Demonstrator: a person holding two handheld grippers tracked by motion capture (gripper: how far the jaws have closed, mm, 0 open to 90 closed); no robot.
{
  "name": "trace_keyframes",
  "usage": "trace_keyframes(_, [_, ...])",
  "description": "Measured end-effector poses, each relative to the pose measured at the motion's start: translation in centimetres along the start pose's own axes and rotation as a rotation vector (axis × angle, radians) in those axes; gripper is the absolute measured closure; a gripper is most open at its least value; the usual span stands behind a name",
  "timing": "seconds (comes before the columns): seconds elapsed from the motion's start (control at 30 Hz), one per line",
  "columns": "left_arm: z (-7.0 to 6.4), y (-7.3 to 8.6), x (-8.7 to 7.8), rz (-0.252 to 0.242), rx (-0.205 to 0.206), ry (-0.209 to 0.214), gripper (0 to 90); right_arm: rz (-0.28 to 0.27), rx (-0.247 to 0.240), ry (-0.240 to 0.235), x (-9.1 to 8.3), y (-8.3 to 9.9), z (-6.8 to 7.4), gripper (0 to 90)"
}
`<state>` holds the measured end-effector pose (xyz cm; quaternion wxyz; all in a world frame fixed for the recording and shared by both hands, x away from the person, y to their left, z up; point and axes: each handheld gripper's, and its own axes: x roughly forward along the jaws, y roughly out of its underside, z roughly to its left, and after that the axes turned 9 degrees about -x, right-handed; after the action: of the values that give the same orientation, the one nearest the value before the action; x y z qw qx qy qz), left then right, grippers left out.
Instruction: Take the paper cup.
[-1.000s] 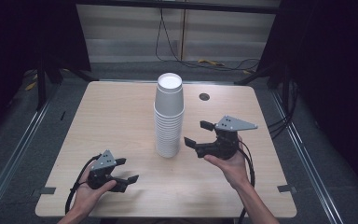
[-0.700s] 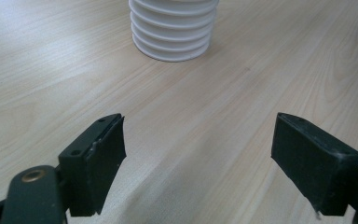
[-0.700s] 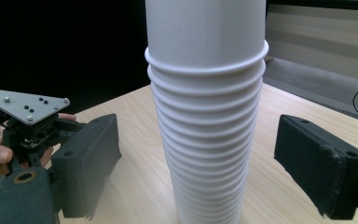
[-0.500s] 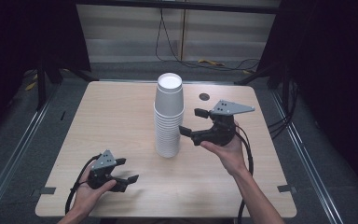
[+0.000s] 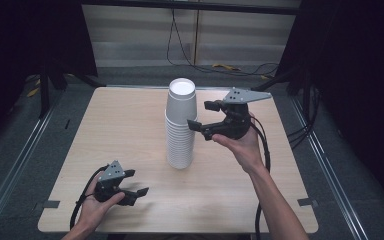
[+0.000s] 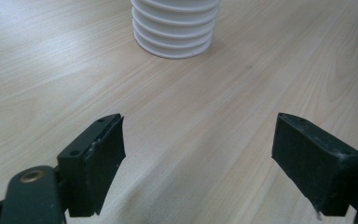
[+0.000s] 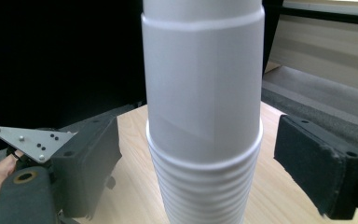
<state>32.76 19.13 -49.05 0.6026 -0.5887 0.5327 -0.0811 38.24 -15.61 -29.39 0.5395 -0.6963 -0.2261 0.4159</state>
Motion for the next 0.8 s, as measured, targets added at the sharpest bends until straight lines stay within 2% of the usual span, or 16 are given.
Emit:
trace_keyframes(0.1, [-0.1,0.0,0.0,0.001,0.006,0.0,16.9,0.025,-0.009,-0.017,0.1,-0.9,-0.3,14.4])
trace_keyframes(0.17, [-0.1,0.0,0.0,0.0,0.005,0.002,16.9,0.035,-0.014,-0.013,0.3,-1.4,-0.5,14.4])
trace_keyframes(0.4, [0.0,0.0,0.0,-0.001,0.001,0.006,16.9,0.06,-0.031,-0.039,1.2,-2.4,-0.9,14.5])
trace_keyframes(0.53, [-0.1,0.0,0.1,0.002,-0.001,0.006,16.9,0.093,-0.052,-0.034,1.8,-3.3,-1.1,14.4])
trace_keyframes(0.67, [-0.1,0.0,0.1,0.004,0.003,0.007,16.9,0.125,-0.054,-0.061,2.6,-3.6,-1.3,14.4])
trace_keyframes(0.73, [-0.1,0.0,0.1,0.003,0.001,0.007,16.9,0.123,-0.059,-0.049,3.0,-3.8,-1.4,14.5])
trace_keyframes(0.8, [-0.1,0.0,0.1,0.005,0.005,0.005,16.9,0.128,-0.055,-0.06,3.3,-4.0,-1.5,14.4])
